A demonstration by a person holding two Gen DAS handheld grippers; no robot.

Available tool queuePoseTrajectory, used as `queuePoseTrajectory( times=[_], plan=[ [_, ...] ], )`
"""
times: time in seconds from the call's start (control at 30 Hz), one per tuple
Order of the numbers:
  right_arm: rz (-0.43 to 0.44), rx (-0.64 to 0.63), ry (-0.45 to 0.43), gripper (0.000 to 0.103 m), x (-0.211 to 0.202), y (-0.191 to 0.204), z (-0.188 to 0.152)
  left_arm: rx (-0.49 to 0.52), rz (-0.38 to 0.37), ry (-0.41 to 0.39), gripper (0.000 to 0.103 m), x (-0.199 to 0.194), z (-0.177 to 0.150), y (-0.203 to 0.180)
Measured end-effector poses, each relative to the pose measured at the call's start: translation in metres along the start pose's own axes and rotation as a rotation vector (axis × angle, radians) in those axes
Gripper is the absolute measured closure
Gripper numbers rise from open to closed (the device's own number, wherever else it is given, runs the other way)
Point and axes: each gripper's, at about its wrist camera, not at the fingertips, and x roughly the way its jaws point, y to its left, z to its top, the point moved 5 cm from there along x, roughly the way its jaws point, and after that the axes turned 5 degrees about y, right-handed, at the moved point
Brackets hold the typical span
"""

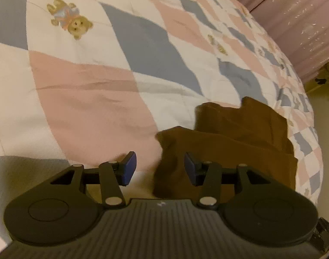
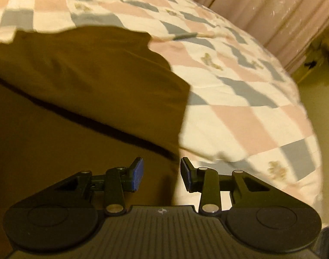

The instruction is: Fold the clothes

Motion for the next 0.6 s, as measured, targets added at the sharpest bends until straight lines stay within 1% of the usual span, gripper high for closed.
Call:
queuePoseTrajectory(
  times=[0.07, 0.13, 0.2, 0.23, 0.27, 0.3, 0.33, 0.37, 0.4, 0.43, 0.47, 0.6],
  plan=[
    [0.055, -0.002, -0.023, 0.067, -0.009, 0.023, 0.008, 0.008, -0.013, 0.016, 0.06, 0.012, 0.005, -0.001],
    [0.122, -0.052, -0.057, 0.067, -0.02, 0.055, 0.017, 0.021, -0.032, 0.035, 0.06, 0.023, 0.011, -0.005],
    [0.181, -0.119, -0.096, 0.067, -0.03, 0.089, 0.027, 0.053, -0.042, 0.049, 0.07, 0.032, 0.017, -0.01],
    [0.205, -0.146, -0.113, 0.067, -0.035, 0.106, 0.032, 0.075, -0.042, 0.055, 0.095, 0.035, 0.02, -0.012],
    [0.229, -0.172, -0.129, 0.067, -0.041, 0.123, 0.038, 0.095, -0.047, 0.056, 0.096, 0.033, 0.024, -0.015],
    [0.253, -0.199, -0.146, 0.067, -0.046, 0.139, 0.043, 0.115, -0.051, 0.056, 0.096, 0.032, 0.027, -0.018],
    [0.272, -0.212, -0.16, 0.067, -0.05, 0.152, 0.049, 0.139, -0.047, 0.04, 0.095, 0.026, 0.03, -0.019],
    [0.299, -0.228, -0.181, 0.067, -0.056, 0.166, 0.056, 0.155, -0.04, 0.022, 0.09, 0.019, 0.031, -0.018],
    [0.308, -0.246, -0.199, 0.067, -0.059, 0.178, 0.062, 0.17, -0.033, 0.004, 0.089, 0.012, 0.033, -0.018],
    [0.317, -0.265, -0.217, 0.067, -0.062, 0.191, 0.069, 0.17, -0.015, -0.004, 0.08, 0.008, 0.034, -0.014],
    [0.315, -0.298, -0.238, 0.067, -0.061, 0.207, 0.076, 0.164, -0.013, 0.003, 0.071, 0.006, 0.034, -0.009],
    [0.291, -0.455, -0.325, 0.067, -0.055, 0.268, 0.104, 0.118, 0.0, 0.025, 0.07, 0.005, 0.038, 0.009]
  ],
)
